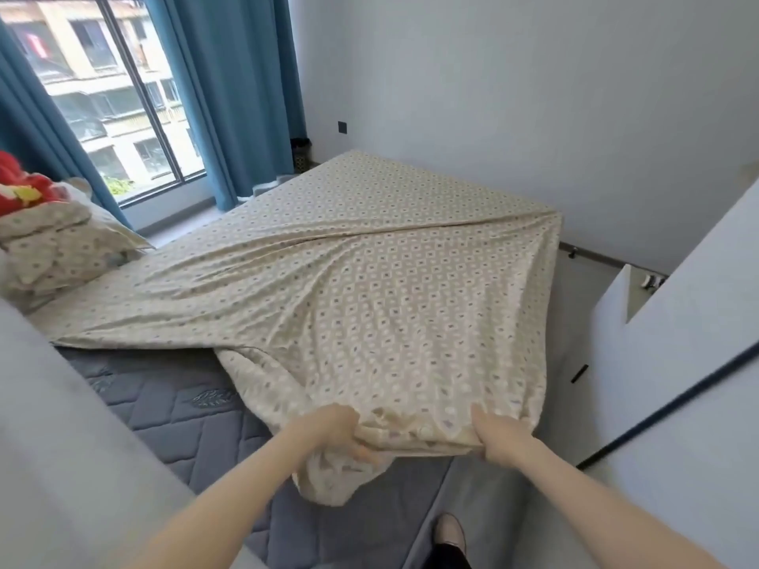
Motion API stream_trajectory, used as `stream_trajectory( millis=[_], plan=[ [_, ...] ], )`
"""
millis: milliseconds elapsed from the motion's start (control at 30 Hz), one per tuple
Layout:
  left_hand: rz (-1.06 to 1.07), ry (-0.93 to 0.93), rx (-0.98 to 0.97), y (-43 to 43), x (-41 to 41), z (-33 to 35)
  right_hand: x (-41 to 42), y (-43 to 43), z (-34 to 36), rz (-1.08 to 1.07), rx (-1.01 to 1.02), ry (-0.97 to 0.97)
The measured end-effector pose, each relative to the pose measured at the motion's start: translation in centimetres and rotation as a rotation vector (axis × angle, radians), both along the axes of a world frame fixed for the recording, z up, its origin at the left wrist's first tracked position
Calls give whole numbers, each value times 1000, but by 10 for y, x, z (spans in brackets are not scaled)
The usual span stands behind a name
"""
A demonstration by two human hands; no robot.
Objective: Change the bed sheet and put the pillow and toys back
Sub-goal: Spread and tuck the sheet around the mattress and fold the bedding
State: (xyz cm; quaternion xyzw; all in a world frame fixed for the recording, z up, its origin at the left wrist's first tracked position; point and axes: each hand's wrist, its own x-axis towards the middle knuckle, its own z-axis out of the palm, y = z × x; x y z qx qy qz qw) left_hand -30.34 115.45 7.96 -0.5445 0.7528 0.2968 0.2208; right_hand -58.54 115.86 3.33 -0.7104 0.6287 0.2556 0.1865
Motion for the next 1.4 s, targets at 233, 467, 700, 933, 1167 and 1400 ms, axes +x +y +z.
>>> stream_trajectory(
  millis=[233,467,700,933,1167,1400],
  plan=[
    [106,-86,17,8,-20,-20,-4,2,-3,72,-88,122],
    [120,-8,156,16,-31,-31,-15,3,-7,161,-82,159],
    [58,133,151,18,-23,-41,-20,11,-15,65,76,66],
    [82,64,103,18,-22,-45,-17,11,-13,43,69,57],
    [155,180,248,26,-25,-56,-25,18,-13,-35,165,45],
    [93,25,102,26,-32,-62,-25,17,-10,-11,230,95]
  ],
)
